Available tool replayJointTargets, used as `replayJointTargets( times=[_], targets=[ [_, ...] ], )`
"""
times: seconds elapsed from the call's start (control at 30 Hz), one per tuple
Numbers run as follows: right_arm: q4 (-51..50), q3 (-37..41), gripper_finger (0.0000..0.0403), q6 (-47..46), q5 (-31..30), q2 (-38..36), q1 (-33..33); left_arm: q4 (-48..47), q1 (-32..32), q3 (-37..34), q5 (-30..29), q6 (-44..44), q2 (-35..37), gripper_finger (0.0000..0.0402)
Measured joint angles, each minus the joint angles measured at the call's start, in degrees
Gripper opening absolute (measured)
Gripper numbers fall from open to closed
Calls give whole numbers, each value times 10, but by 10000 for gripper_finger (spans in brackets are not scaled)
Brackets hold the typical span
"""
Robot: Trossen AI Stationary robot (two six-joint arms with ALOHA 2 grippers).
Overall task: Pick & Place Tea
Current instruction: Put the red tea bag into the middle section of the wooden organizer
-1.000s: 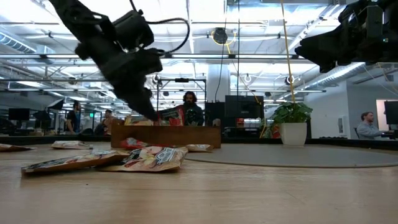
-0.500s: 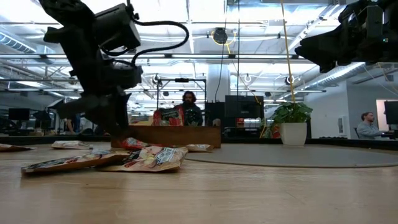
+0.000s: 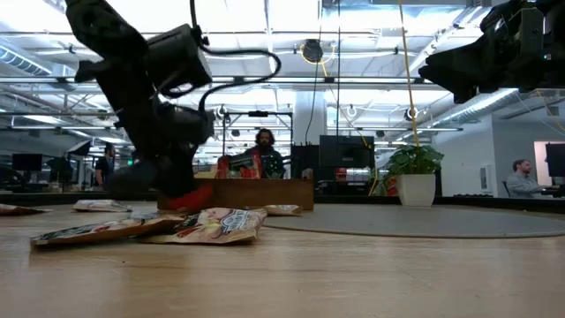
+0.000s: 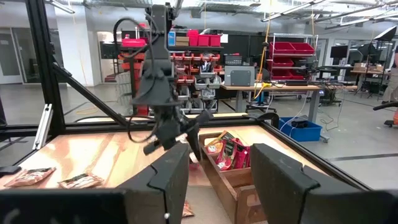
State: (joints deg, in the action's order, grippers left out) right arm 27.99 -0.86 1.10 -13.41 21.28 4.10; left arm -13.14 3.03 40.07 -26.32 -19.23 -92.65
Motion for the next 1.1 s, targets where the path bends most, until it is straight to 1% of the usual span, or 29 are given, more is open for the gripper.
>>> replayJointTargets(
  times=[0.1,0.2,0.27,0.37,0.43,0.57,0.63,0.67,0.73,0.83,0.87,0.97,1.1],
  targets=[
    [0,0,155,0,0,0,0,3,10,2,-9,7,-30,93],
    [0,0,155,0,0,0,0,2,26,2,-14,41,-37,94],
    [0,0,155,0,0,0,0,0,38,4,-8,80,-32,94],
    [0,0,155,0,0,0,0,-12,54,13,24,173,-10,93],
    [0,0,155,0,0,0,0,-19,60,24,64,232,7,93],
    [0,0,155,0,0,0,0,-13,55,56,184,369,41,93],
    [0,0,155,0,0,0,0,-12,50,65,237,422,50,93],
    [0,0,155,0,0,0,0,-1,48,73,256,431,51,93],
    [1,0,155,0,0,0,0,16,45,85,290,418,51,93],
    [0,0,155,0,0,0,0,-19,34,93,341,409,40,93],
    [0,0,155,0,0,0,0,-35,26,99,349,418,30,93],
    [0,0,155,0,0,0,0,-104,-9,118,345,436,2,93],
    [-1,0,155,0,0,0,0,-124,-53,122,345,412,-32,93]
  ],
)
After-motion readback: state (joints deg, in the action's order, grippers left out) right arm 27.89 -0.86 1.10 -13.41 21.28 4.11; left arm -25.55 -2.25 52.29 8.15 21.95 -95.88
